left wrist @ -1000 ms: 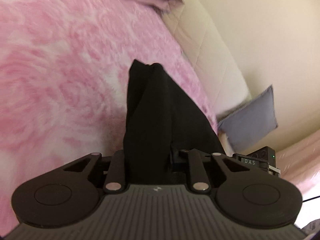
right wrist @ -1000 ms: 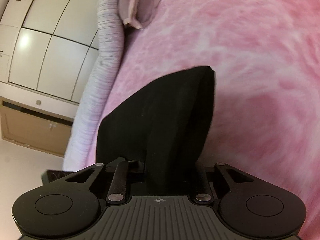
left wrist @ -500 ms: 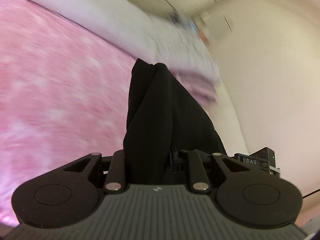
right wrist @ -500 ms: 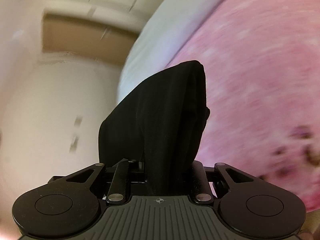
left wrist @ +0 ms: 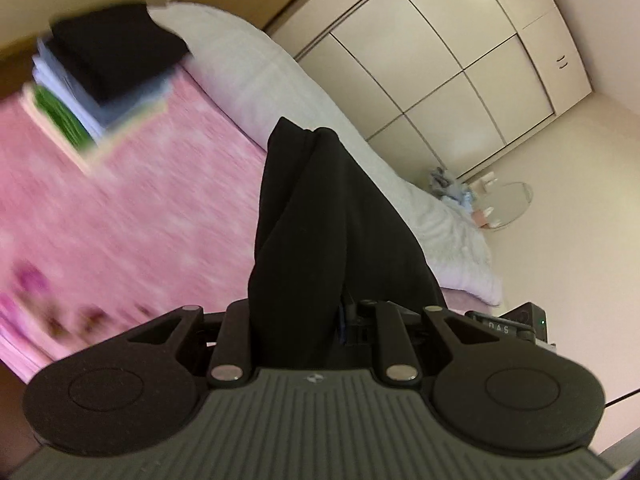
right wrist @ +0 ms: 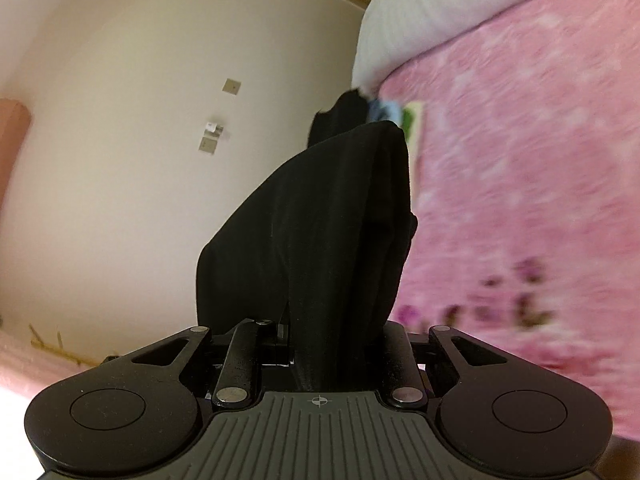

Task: Fold clothes
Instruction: 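Carry the sweatpants with both grippers toward the stack of folded clothes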

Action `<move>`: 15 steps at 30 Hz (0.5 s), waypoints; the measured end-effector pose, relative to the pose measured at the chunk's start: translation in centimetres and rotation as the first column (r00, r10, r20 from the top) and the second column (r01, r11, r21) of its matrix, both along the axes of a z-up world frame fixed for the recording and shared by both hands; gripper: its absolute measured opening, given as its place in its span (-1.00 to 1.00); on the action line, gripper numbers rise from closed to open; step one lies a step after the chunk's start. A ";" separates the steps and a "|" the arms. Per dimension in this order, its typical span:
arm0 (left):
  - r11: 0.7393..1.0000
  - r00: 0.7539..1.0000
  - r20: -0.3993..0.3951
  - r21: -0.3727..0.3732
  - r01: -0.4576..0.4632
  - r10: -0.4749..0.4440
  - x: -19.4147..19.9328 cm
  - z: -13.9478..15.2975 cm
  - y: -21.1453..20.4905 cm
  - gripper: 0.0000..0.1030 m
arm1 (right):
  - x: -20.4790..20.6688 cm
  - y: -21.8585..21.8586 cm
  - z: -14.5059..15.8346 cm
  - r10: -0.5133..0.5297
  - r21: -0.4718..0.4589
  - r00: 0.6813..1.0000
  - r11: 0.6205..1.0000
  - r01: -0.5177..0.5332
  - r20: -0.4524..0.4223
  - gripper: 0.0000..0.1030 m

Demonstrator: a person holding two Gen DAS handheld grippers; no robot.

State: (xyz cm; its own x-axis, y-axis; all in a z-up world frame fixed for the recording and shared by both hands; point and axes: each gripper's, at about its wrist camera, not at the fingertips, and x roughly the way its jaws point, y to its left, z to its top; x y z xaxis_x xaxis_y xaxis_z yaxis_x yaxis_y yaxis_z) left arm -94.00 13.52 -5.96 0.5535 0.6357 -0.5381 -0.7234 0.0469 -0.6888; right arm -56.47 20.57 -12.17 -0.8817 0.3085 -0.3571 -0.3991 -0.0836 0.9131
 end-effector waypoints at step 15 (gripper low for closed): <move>0.999 1.000 -0.017 0.028 -0.022 0.022 -17.8 0.9 17.2 -0.67 | -20.8 17.8 0.8 -0.048 0.032 0.999 0.998 0.047 0.023 -0.60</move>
